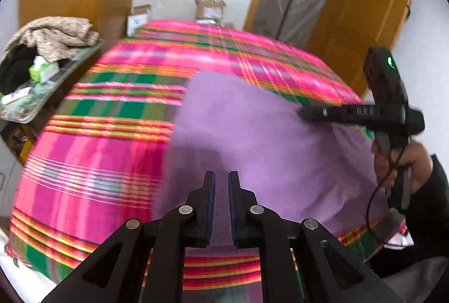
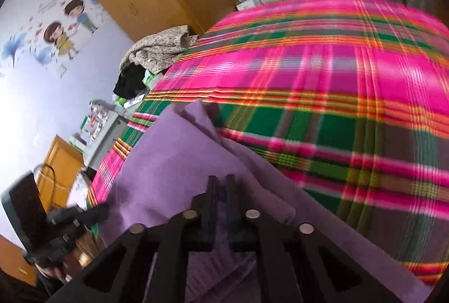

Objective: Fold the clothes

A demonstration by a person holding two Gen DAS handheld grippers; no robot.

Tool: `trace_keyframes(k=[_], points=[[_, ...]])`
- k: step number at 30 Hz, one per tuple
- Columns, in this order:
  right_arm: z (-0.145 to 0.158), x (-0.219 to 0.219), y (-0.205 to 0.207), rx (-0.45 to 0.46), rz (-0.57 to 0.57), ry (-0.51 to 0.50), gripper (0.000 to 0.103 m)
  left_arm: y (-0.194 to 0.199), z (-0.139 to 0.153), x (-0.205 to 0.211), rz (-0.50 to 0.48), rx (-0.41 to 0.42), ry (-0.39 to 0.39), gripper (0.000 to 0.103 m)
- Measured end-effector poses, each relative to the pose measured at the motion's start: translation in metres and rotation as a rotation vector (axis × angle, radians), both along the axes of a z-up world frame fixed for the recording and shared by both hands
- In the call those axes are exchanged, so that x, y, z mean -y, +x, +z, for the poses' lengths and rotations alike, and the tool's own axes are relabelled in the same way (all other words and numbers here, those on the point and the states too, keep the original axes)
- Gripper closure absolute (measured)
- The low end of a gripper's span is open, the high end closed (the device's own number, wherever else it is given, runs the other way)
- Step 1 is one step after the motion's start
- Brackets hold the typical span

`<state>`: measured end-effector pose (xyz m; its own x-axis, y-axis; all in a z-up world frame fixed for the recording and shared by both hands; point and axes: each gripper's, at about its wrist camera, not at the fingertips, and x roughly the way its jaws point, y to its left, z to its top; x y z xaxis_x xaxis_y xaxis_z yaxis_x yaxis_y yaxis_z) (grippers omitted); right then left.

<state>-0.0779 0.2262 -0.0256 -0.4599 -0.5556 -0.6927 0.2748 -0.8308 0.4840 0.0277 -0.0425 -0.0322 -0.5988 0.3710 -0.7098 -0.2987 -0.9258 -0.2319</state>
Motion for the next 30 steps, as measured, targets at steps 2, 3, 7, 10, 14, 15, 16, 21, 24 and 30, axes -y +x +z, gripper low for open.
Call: trace_keyframes(k=[2, 3, 7, 10, 14, 15, 16, 21, 24, 30], points=[[0.007, -0.001, 0.005, -0.031, -0.003, 0.021, 0.098, 0.001, -0.003, -0.010, -0.031, 0.011, 0.000, 0.094], [0.011, 0.000, 0.010, -0.043, 0.004, 0.024, 0.094, 0.002, -0.003, -0.014, -0.042, 0.010, 0.000, 0.094], [0.021, 0.006, 0.036, -0.088, 0.047, 0.028, 0.094, 0.004, -0.001, -0.029, -0.090, 0.000, 0.002, 0.094], [0.016, 0.011, 0.058, -0.084, 0.092, 0.023, 0.094, 0.005, -0.001, -0.037, -0.115, 0.001, -0.001, 0.093], [-0.001, 0.020, 0.082, -0.064, 0.145, 0.048, 0.094, 0.004, -0.004, -0.043, -0.127, 0.016, -0.005, 0.093], [-0.003, 0.018, 0.087, -0.079, 0.141, 0.047, 0.095, 0.004, -0.005, -0.045, -0.131, 0.020, -0.008, 0.094], [-0.003, 0.015, 0.090, -0.088, 0.136, 0.044, 0.095, 0.004, -0.006, -0.048, -0.135, 0.023, -0.011, 0.094], [0.007, 0.010, 0.105, -0.117, 0.130, 0.053, 0.092, 0.012, -0.001, -0.062, -0.186, -0.001, -0.002, 0.093], [0.004, 0.008, 0.113, -0.111, 0.128, 0.051, 0.092, 0.018, -0.003, -0.073, -0.224, 0.008, 0.001, 0.094], [0.001, -0.016, 0.119, -0.104, 0.046, 0.031, 0.086, 0.023, -0.011, -0.080, -0.236, 0.022, -0.015, 0.093]])
